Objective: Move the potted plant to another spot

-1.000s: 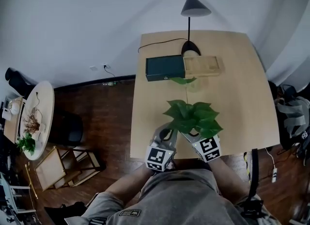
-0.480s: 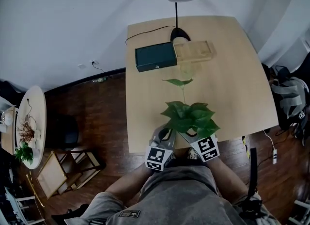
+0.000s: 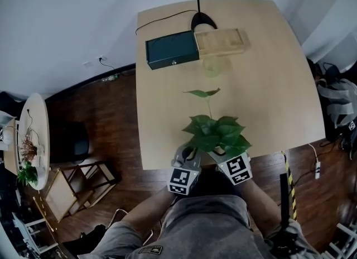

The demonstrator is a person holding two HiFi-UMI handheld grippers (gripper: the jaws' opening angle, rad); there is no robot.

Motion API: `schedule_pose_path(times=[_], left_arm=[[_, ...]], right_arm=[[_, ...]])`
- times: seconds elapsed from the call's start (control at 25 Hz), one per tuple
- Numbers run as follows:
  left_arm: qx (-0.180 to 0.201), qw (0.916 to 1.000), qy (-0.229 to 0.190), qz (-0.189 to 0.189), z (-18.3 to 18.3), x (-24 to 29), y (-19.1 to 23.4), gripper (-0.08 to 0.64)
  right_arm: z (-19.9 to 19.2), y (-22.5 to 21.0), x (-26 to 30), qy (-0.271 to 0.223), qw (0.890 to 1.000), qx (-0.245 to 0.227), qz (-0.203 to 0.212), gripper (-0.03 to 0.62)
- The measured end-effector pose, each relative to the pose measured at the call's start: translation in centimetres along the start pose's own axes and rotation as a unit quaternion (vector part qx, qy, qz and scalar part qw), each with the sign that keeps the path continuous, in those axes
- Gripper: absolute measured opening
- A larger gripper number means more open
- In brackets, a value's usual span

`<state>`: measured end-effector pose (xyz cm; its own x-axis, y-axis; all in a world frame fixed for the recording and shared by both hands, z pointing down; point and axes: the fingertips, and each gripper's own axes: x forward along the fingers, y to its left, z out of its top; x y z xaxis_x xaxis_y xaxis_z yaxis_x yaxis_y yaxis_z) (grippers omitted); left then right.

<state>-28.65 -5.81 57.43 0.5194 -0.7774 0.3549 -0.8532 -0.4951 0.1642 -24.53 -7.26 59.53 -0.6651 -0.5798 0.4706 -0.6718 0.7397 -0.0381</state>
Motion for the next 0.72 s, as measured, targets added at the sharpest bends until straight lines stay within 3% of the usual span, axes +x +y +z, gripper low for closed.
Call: schedule_pose_path(times=[0.72], left_arm=[[-0.003, 0.9979, 0.064, -0.001, -5.7, 1.5, 0.2, -0.006]], right_arm=[[-5.8, 0.2, 2.3, 0.04, 0.999, 0.016, 0.017, 0.442]])
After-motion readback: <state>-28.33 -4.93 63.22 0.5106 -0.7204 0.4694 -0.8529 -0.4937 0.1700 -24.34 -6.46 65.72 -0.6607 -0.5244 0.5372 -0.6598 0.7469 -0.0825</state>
